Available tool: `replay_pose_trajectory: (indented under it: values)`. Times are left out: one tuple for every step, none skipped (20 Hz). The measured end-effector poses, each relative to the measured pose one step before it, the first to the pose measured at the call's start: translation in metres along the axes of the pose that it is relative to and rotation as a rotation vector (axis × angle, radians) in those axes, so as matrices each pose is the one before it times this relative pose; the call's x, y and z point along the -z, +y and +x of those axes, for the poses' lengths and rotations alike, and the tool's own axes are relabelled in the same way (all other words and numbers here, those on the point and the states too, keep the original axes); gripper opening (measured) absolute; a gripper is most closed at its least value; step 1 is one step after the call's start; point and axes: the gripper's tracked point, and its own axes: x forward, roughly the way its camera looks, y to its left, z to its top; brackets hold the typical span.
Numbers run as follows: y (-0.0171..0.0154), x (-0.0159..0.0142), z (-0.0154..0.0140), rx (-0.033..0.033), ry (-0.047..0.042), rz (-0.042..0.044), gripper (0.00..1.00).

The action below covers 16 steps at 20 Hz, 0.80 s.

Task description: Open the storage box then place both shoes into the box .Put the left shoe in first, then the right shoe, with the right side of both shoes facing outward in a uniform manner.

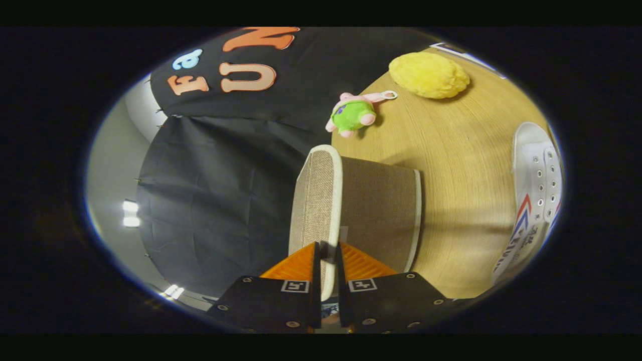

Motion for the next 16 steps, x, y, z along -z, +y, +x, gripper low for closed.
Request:
replay_pose_trajectory:
  values:
    - [0.00399,0.0008,-0.00028,-0.01259,0.00614,0.00883,0.14]
    - [0.0018,0.00002,0.00095,-0.00217,0.00451,0.00481,0.13]
    - [0.00193,-0.00018,-0.00014,0.00366,0.00052,0.00625,0.11]
    - [0.00188,-0.00126,0.00201,-0.00297,0.00641,0.00132,0.09]
    - [0.00472,0.00038,-0.00126,-0.00194,0.00495,-0.00574,0.07]
    - [0.00761,0.00177,-0.0003,-0.01793,0.00556,-0.02071,0.07]
    - [0.01007,-0.0018,-0.00326,-0.02549,-0.00444,-0.00986,0.07]
    - [0.01071,-0.00455,-0.00194,-0.02696,-0.0133,-0.00632,0.07]
    - [0.00423,-0.004,-0.00061,-0.00631,-0.0079,-0.0099,0.07]
    - [-0.00306,-0.00219,0.00255,0.01728,-0.00072,-0.01006,0.07]
    - [0.00112,0.00063,0.00272,0.00432,0.0042,-0.00821,0.07]
    - [0.00232,-0.00184,0.00267,0.00091,0.00233,-0.00648,0.07]
    - [0.00599,-0.0005,0.00145,-0.00545,-0.0001,-0.00083,0.07]
    - [0.00933,-0.00216,0.00235,-0.01712,0.00036,-0.00825,0.07]
    - [0.00968,-0.00084,0.00215,-0.0212,-0.00403,-0.00684,0.07]
    - [0.0104,-0.00248,0.00303,-0.01772,-0.00092,-0.01008,0.07]
